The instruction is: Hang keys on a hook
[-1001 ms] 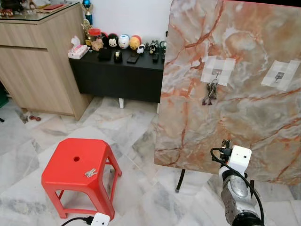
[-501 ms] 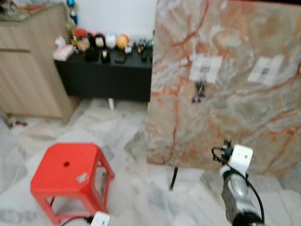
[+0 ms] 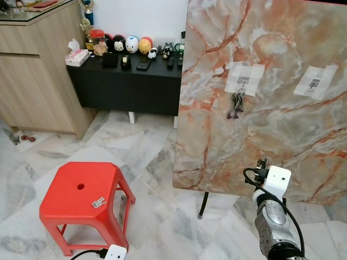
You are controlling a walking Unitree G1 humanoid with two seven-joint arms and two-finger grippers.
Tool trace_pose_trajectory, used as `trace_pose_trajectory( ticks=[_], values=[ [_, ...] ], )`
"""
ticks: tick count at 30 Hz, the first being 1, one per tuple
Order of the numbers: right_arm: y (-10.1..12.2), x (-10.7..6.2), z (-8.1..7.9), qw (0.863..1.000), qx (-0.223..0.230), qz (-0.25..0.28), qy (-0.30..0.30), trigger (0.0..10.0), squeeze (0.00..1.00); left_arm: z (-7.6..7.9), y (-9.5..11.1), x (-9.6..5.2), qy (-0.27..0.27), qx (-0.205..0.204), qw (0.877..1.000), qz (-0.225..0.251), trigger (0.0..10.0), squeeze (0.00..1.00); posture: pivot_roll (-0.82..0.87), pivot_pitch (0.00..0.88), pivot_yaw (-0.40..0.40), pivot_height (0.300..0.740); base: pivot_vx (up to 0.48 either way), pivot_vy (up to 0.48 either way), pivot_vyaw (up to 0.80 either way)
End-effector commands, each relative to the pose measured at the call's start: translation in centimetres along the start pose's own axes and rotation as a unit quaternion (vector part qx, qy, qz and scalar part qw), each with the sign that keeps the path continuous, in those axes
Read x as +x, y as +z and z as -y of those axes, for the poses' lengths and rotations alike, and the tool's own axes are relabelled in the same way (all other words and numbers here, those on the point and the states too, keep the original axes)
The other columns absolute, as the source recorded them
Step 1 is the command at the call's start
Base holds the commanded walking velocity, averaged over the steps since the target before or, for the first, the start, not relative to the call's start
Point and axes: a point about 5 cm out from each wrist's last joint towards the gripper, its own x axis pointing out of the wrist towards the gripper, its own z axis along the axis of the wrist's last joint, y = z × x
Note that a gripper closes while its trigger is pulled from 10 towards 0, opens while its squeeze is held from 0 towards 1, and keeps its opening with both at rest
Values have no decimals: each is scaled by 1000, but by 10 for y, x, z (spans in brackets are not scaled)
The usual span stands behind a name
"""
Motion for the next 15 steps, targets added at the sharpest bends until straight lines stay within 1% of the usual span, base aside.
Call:
trace_pose_trajectory(
  ticks=[1,15],
  values=[
    [3,2,2,1000,3,2,-6,10000,0,4,-8,-2,-8,-2,1000,-17,10000,0,58,0,-80,740,244,0,-694],
    [2,1,3,1000,-3,4,-10,10000,0,2,-9,-2,-6,-2,1000,-18,10000,0,65,0,-80,740,262,0,0]
  ],
)
